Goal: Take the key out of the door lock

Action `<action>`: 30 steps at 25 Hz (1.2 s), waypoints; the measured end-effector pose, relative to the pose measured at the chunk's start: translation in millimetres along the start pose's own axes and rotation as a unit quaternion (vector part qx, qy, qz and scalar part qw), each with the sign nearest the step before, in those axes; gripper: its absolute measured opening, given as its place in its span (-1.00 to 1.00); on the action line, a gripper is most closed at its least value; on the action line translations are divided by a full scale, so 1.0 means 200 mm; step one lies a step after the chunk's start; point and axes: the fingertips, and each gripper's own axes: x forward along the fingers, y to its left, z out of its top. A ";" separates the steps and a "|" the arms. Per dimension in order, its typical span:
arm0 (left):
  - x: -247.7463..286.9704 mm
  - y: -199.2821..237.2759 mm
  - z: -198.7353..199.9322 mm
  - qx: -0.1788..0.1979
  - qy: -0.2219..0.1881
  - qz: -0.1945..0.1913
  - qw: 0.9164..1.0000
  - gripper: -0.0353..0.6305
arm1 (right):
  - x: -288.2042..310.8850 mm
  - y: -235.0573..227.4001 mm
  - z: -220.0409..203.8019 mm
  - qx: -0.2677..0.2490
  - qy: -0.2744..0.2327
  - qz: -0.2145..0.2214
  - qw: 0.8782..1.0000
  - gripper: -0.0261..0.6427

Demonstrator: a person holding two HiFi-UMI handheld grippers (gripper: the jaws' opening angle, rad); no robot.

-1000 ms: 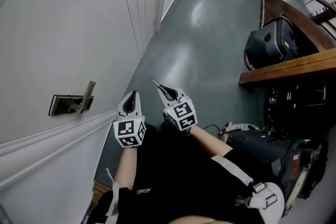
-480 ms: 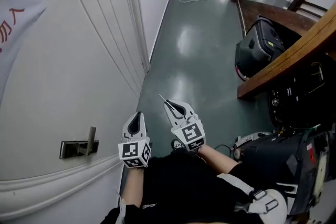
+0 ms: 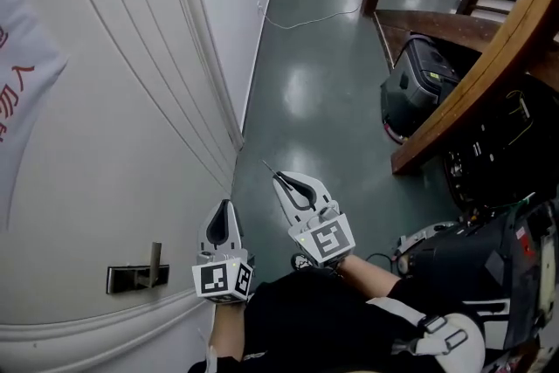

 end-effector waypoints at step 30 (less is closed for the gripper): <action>-0.10 0.05 0.10 0.005 -0.043 0.036 0.998 -0.82 | 0.02 0.05 0.06 0.003 -0.008 0.001 1.000 -0.83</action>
